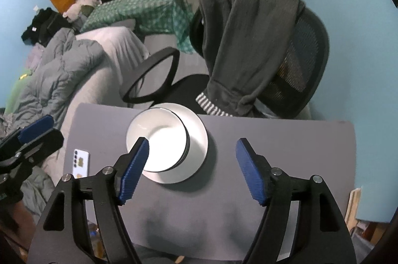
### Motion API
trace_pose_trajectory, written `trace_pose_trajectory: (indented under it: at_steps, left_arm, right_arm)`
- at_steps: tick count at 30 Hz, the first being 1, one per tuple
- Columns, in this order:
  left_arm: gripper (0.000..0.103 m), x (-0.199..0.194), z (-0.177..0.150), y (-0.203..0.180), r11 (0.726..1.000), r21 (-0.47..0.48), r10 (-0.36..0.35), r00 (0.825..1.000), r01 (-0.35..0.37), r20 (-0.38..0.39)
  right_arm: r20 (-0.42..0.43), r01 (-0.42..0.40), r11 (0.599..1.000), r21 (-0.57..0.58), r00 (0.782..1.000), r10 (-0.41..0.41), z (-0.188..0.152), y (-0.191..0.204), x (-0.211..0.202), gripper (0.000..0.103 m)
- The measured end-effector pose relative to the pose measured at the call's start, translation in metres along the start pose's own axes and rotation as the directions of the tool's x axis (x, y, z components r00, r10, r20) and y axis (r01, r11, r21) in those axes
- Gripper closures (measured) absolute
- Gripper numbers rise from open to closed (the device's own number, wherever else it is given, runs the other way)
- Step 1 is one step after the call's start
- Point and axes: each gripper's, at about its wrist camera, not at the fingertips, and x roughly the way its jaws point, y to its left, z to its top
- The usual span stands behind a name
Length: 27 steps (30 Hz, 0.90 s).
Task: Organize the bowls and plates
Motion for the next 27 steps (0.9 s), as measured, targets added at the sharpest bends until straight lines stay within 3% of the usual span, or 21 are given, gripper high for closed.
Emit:
trace_pose_trajectory:
  at_steps: [3,9,23,27]
  left_arm:
    - [0.023,-0.019,-0.002,-0.009,0.999,0.02,0.04,0.998,-0.041,0.048]
    - [0.023,-0.039,-0.005,-0.024,0.991,0.066,0.107,0.989,-0.114,0.098]
    - [0.023,-0.062,-0.005,-0.014,0.987,-0.009,0.16,0.977,-0.16,0.143]
    - [0.023,-0.068,-0.003,-0.014,0.98,0.001,0.198,0.966,-0.201,0.165]
  right_arm:
    - [0.025,0.0,1.0,0.011,1.0,0.0,-0.004,0.003,-0.013,0.03]
    - [0.077,0.024,1.0,0.004,0.997,-0.024,-0.011,0.008,-0.039,0.03]
    - [0.145,0.052,0.999,0.016,0.988,-0.054,-0.022,0.012,-0.075,0.03]
    - [0.15,0.049,0.998,0.034,0.987,-0.054,-0.024,0.01,-0.078,0.03]
